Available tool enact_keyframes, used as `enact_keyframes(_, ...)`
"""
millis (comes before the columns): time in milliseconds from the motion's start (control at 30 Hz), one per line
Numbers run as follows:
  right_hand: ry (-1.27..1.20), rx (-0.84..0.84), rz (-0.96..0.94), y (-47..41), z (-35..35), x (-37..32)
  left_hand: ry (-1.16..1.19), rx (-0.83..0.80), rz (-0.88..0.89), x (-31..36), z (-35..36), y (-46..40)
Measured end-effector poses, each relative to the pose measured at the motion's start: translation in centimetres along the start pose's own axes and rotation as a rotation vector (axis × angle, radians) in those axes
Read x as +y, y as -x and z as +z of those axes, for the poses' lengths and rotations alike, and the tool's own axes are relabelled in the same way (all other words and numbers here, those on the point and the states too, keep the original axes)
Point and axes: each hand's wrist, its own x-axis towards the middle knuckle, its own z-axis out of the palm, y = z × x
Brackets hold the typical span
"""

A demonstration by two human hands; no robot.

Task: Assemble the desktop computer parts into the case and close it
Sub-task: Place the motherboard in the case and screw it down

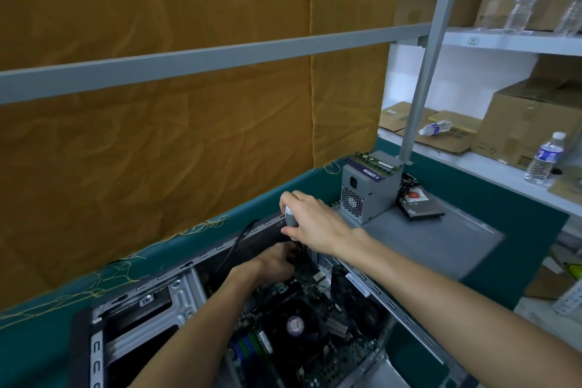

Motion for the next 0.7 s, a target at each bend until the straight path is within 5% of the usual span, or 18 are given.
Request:
enact_keyframes(333, 0.095, -0.026, 0.020, -0.1, -0.1, -0.6, -0.001, 0.044, -0.001, -0.3, -0.3, 0.2)
enact_keyframes(500, 0.166, -0.224, 0.034, -0.9, -1.3, -1.5, -0.212, -0.019, 0.006, -0.7, 0.0, 3.2)
enact_keyframes(700, 0.614, -0.174, -0.060, -2.1, -1.6, -2.9, -0.391, -0.066, -0.031, -1.0, 1.3, 5.3)
